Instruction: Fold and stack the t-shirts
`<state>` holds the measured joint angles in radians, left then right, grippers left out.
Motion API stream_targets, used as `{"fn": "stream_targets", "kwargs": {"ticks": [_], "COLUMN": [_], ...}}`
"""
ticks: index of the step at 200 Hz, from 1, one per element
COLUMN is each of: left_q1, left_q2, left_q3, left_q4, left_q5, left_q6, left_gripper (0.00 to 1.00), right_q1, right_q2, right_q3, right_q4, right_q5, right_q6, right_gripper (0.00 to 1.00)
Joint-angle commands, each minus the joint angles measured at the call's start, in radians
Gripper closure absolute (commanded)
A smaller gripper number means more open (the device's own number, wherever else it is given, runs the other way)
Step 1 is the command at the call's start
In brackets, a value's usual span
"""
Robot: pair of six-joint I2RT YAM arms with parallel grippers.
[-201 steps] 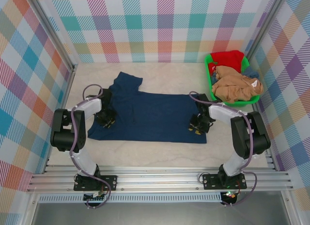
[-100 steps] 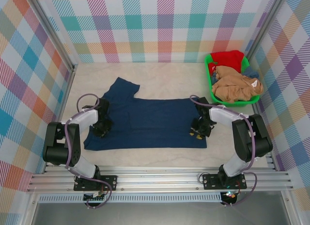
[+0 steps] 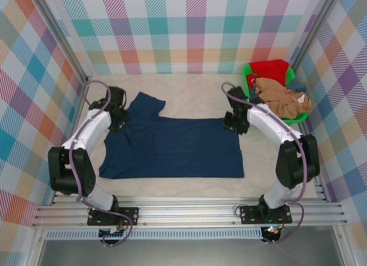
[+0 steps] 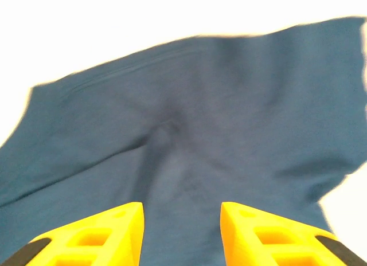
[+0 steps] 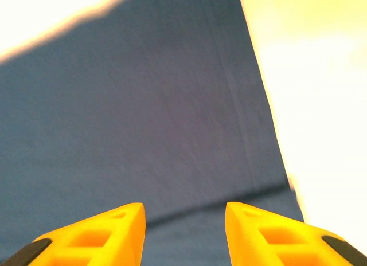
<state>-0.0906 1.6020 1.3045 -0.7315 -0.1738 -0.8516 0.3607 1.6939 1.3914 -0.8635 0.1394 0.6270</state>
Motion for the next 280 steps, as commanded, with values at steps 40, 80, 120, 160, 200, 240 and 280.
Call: {"fn": "stream_targets", "kwargs": {"ticks": [40,80,120,160,200,240,280], "left_q1": [0.045,0.12,0.186,0.248,0.313,0.296,0.179], "left_q2": [0.211,0.211,0.285,0.35,0.361,0.348,0.3], "left_q3": [0.058,-0.048,-0.079,-0.059,-0.031,0.053,0.208], "left_q4": [-0.067,-0.061,-0.022,-0.051,-0.079,-0.024,0.009], "left_q5": [0.08,0.068,0.064,-0.01,-0.061,0.056,0.097], "left_q6": [-0.123,-0.147,-0.129,-0.118,-0.068,0.039,0.114], "left_gripper": [0.66,0.66,0.66,0.66,0.66,0.6,0.53], "right_q1": [0.003,0.005,0.003,0.018,0.031,0.002,-0.037], "right_q2": [0.254,0.252,0.274,0.305,0.302,0.365,0.493], "right_q3": [0.181,0.099,0.04,0.043,0.145,0.262,0.431], "right_q4": [0.046,0.07,0.082,0.081,0.042,0.022,-0.003], "right_q5": [0.014,-0.043,-0.083,-0.127,-0.069,0.011,0.04], "right_q6": [-0.032,-0.032,-0.057,-0.062,-0.101,-0.119,-0.115], "right_gripper": [0.61,0.6,0.58,0.59,0.55,0.54,0.55]}}
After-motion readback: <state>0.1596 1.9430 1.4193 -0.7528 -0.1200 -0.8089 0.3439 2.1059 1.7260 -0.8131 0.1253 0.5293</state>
